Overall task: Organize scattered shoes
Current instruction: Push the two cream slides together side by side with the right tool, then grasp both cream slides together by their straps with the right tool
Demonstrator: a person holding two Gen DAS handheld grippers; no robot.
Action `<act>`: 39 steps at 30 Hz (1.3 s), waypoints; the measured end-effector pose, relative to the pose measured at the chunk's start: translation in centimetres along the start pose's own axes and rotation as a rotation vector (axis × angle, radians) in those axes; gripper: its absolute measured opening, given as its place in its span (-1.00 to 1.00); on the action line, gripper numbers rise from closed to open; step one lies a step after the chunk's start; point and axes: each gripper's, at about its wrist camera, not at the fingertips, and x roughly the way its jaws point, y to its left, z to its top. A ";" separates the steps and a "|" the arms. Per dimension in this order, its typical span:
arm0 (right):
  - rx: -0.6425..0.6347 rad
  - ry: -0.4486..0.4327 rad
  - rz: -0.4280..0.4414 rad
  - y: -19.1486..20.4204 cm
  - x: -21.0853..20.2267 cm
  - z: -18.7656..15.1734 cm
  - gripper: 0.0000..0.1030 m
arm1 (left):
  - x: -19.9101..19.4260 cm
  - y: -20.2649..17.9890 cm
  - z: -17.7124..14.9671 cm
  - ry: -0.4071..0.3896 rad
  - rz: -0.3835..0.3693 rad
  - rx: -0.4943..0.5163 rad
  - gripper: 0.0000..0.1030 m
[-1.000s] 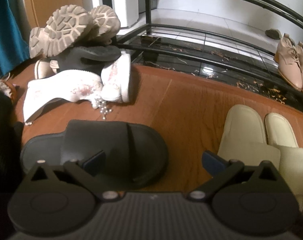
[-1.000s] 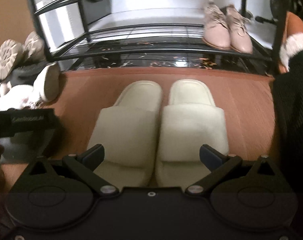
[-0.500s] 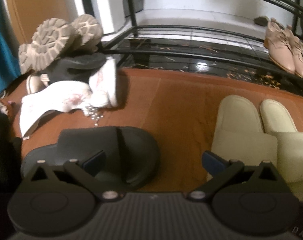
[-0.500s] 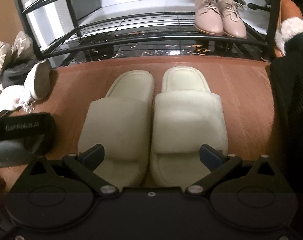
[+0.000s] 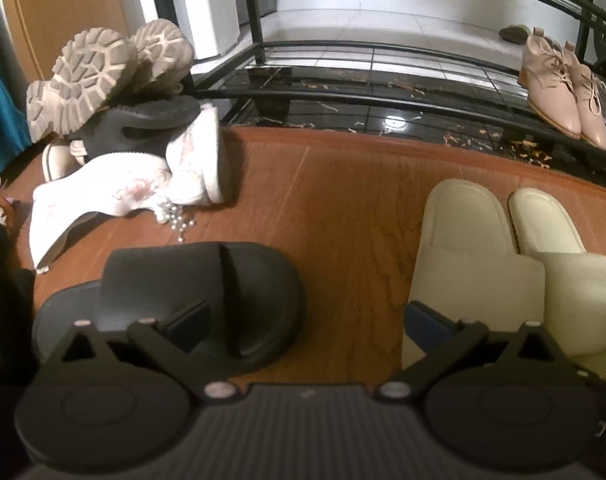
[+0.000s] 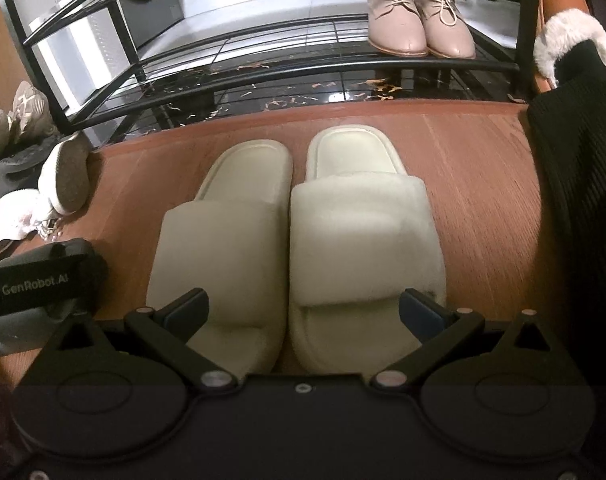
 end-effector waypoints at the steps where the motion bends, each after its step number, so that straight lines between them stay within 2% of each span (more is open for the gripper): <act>1: -0.001 0.000 0.001 0.0 0.0 0.0 1.00 | 0.0 0.0 0.0 0.004 -0.005 -0.003 0.98; 7: 0.000 0.003 0.002 0.0 0.0 -0.1 1.00 | 0.2 0.1 0.0 0.018 -0.025 -0.014 0.98; 11: 0.002 0.002 0.003 0.0 0.0 -0.1 1.00 | 0.1 0.0 0.4 0.022 -0.074 -0.036 0.99; 14: 0.003 0.000 0.004 0.0 -0.1 0.0 1.00 | 0.2 -0.4 0.5 0.032 -0.046 -0.021 0.99; 17: -0.023 -0.013 0.007 0.3 -0.5 -0.3 1.00 | 0.1 -0.8 0.6 0.006 0.023 0.024 0.99; 20: -0.111 -0.032 0.023 1.7 -0.7 -0.9 1.00 | -0.1 -0.8 0.9 -0.029 0.063 0.039 0.99; 23: -0.175 -0.023 0.031 2.7 -0.2 -1.3 1.00 | 0.0 -0.3 1.2 -0.036 0.065 0.020 0.99; 30: -0.156 0.072 -0.029 2.4 2.4 -1.4 1.00 | 0.5 0.1 1.5 -0.021 0.039 -0.004 0.99; 34: -0.165 0.044 -0.068 2.6 4.0 -1.5 1.00 | 0.8 0.0 1.6 -0.014 0.026 -0.012 0.99; 39: -0.214 -0.065 -0.062 3.1 4.6 -2.2 1.00 | 1.3 0.2 1.6 0.001 0.014 -0.029 0.99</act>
